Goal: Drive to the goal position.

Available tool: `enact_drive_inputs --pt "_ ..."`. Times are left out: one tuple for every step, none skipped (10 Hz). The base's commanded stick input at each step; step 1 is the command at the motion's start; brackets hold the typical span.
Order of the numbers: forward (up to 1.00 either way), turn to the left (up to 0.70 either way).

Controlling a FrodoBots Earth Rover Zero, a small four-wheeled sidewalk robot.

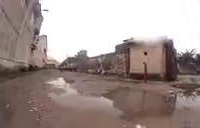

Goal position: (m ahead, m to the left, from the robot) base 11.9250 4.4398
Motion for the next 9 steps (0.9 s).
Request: enact_drive_inputs --pt "0.7 -0.2" --pt "0.7 -0.2" --pt "0.7 -0.2" --pt "0.7 -0.2" --pt "0.7 -0.2" --pt "0.7 -0.2" --pt "0.7 -0.2" --pt "0.7 -0.2" --pt "0.7 -0.2"
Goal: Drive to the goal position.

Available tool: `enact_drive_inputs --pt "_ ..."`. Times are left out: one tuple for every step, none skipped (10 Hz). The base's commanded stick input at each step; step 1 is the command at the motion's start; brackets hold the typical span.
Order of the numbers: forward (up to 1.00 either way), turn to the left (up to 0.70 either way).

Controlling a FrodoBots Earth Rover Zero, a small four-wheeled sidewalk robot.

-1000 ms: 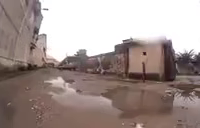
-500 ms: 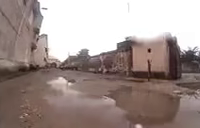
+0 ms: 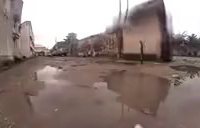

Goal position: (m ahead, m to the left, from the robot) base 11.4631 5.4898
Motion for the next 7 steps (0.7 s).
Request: enact_drive_inputs --pt "0.7 0.04" --pt "0.7 0.15" --pt "0.7 0.15" --pt "0.7 0.15" --pt "0.7 0.15" --pt "0.7 0.15" --pt "0.7 0.15"
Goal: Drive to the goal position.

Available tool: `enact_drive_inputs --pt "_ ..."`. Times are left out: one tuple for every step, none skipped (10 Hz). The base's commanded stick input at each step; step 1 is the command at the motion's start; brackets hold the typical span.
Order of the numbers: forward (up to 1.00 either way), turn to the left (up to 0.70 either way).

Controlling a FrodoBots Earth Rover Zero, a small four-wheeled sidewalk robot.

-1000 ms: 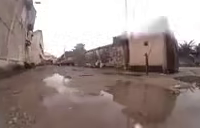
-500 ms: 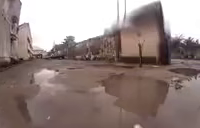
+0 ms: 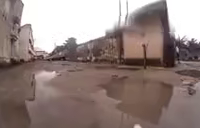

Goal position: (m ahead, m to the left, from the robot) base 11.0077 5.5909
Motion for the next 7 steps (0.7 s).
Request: enact_drive_inputs --pt "0.7 0.15" --pt "0.7 0.15" --pt "0.7 0.15" --pt "0.7 0.15" --pt "0.7 0.16" --pt "0.7 0.16" --pt "0.7 0.16"
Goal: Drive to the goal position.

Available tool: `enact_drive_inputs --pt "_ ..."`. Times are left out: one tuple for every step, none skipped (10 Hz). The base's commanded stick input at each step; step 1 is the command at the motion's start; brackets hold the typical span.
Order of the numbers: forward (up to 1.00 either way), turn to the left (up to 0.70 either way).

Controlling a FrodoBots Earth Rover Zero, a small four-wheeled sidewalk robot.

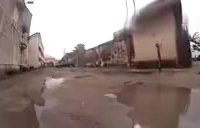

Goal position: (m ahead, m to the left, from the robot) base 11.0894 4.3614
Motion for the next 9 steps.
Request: enact_drive_inputs --pt "0.7 0.16" --pt "0.7 0.16" --pt "0.7 0.16" --pt "0.7 0.16" --pt "0.7 0.16" --pt "0.7 0.16" --pt "0.7 0.16" --pt "0.7 0.16" --pt "0.7 0.17"
